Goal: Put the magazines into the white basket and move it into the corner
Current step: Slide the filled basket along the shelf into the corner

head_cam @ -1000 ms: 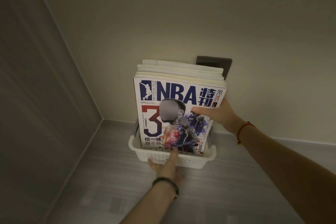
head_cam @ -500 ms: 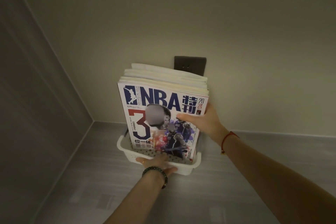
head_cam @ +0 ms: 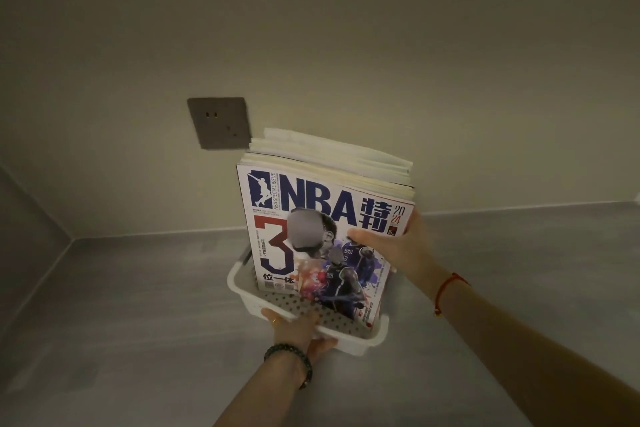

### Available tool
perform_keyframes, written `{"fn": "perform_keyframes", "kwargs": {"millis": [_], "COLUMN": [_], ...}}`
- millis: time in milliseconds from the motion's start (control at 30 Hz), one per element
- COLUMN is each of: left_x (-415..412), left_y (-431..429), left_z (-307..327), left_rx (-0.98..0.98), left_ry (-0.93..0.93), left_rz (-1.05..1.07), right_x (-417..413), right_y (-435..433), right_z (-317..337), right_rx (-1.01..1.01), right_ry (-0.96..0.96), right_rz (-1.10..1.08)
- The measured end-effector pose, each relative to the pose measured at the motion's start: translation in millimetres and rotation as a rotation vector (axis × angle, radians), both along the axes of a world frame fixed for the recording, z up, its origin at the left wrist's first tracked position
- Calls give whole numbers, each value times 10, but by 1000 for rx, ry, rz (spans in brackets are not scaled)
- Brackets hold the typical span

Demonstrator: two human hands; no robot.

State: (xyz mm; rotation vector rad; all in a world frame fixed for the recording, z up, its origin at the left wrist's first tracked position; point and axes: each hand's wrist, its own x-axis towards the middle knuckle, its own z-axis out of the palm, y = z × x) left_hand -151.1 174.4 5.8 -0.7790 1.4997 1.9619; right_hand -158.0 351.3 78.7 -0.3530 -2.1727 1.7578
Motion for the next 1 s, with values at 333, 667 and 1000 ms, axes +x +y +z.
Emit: {"fn": "perform_keyframes", "kwargs": {"millis": [333, 667, 1000], "left_x": [1192, 2549, 3332], "left_y": [2012, 3895, 4868], "left_z": [52, 43, 67], "left_rx": [27, 86, 54], "left_ry": [12, 3, -9], "left_rz": [-364, -701, -895], "right_x": [1825, 3733, 4754], "right_y": [1916, 3487, 4218], "right_z": [94, 102, 84], "right_rx": [37, 48, 75], "right_ry": [8, -5, 0], "right_rz": [-330, -726, -916]}}
